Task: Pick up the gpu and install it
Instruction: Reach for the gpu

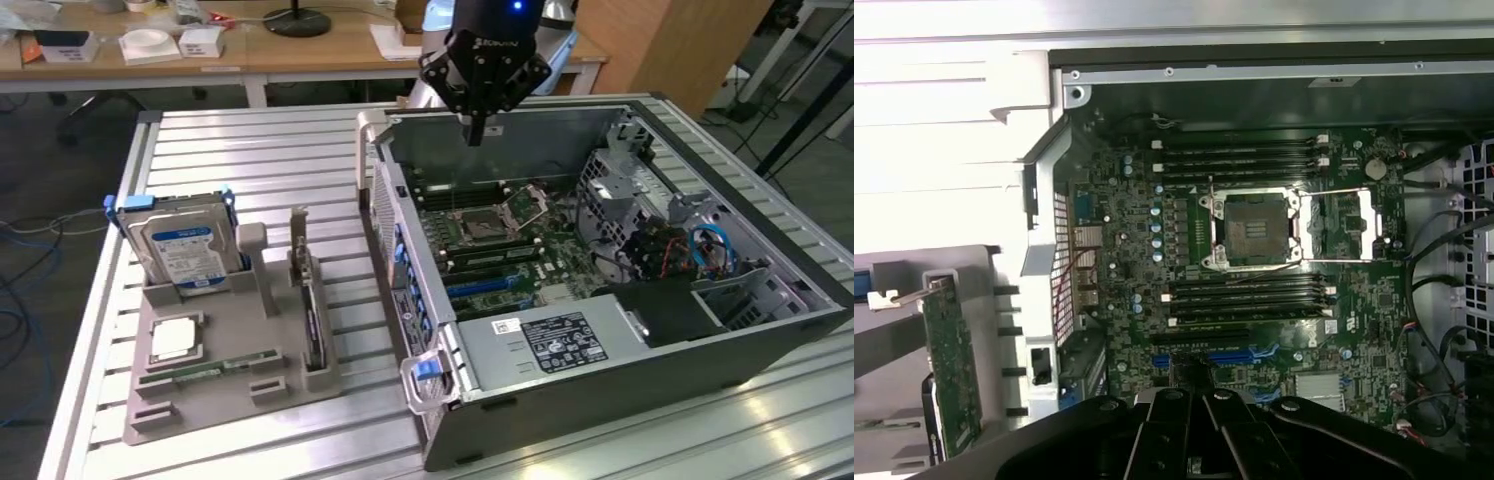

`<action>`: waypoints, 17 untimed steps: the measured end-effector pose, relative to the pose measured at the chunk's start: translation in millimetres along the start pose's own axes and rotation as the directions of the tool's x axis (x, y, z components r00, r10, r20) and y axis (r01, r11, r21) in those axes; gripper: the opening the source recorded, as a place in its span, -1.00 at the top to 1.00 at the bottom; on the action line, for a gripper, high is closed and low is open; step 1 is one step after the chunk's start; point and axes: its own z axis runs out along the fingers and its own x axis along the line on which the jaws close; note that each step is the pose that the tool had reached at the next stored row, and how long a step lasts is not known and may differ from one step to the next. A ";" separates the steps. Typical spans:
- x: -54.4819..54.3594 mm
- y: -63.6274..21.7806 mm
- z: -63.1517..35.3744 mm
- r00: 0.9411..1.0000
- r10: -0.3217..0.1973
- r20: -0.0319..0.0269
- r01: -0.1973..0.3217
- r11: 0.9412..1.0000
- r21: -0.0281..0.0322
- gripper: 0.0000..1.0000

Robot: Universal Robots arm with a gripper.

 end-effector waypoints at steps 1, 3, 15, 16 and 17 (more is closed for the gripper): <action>1.9 -0.2 -0.1 1.000 0.000 0.000 0.000 1.000 0.000 0.79; 8.3 -0.8 -0.3 1.000 0.000 0.001 0.000 1.000 0.000 0.79; 51.3 -5.1 -0.8 1.000 0.000 0.002 0.000 1.000 0.000 0.79; 55.8 -5.5 -0.8 1.000 0.000 0.002 0.000 1.000 0.000 0.79; 60.3 -5.9 -0.9 1.000 0.000 0.002 0.000 1.000 0.000 0.79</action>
